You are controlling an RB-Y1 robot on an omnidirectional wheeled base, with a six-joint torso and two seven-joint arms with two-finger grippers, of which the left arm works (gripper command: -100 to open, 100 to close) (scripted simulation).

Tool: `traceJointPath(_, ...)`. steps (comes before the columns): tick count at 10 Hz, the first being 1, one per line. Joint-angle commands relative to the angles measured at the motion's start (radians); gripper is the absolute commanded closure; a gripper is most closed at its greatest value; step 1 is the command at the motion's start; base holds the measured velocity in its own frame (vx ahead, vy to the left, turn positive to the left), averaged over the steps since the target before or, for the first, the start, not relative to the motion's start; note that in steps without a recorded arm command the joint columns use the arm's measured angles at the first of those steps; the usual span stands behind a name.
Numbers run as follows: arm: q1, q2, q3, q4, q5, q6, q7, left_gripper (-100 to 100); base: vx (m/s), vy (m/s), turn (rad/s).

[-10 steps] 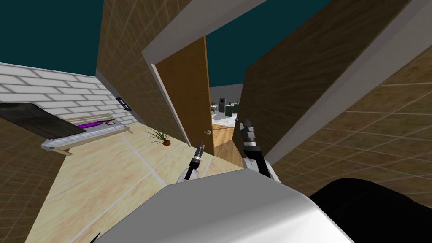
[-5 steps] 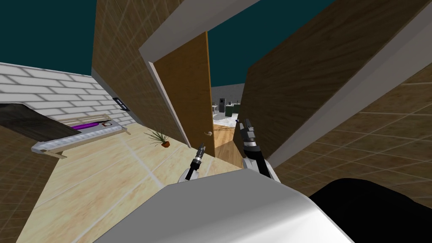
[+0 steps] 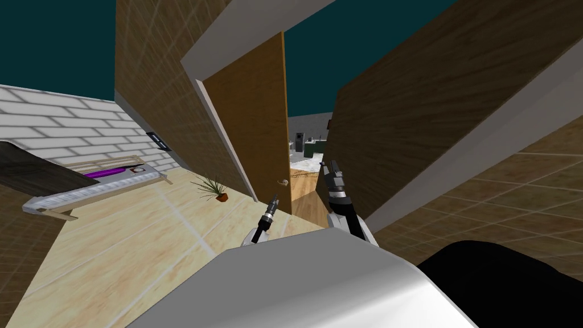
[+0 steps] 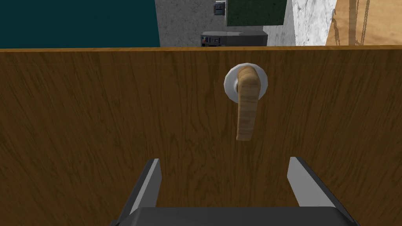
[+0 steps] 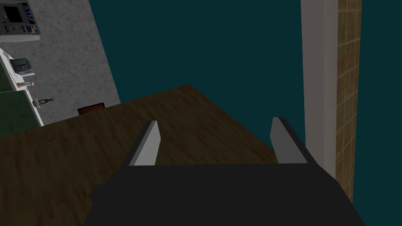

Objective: Push the door open

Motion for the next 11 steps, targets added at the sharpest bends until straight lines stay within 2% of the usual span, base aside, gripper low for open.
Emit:
traceJointPath(1,-0.015,-0.002,-0.007,0.036,-0.004,-0.009,0.003,-100,0.104,0.077,-0.015)
traceJointPath(7,-0.068,-0.004,-0.040,0.166,-0.021,-0.035,0.017,-100,0.103,0.062,-0.021)
traceJointPath(8,-0.062,0.000,-0.037,0.150,-0.020,-0.032,0.018,-100,0.058,0.037,-0.006)
traceJointPath(11,-0.063,-0.007,-0.029,0.160,-0.017,-0.035,0.009,-100,0.176,-0.058,-0.032)
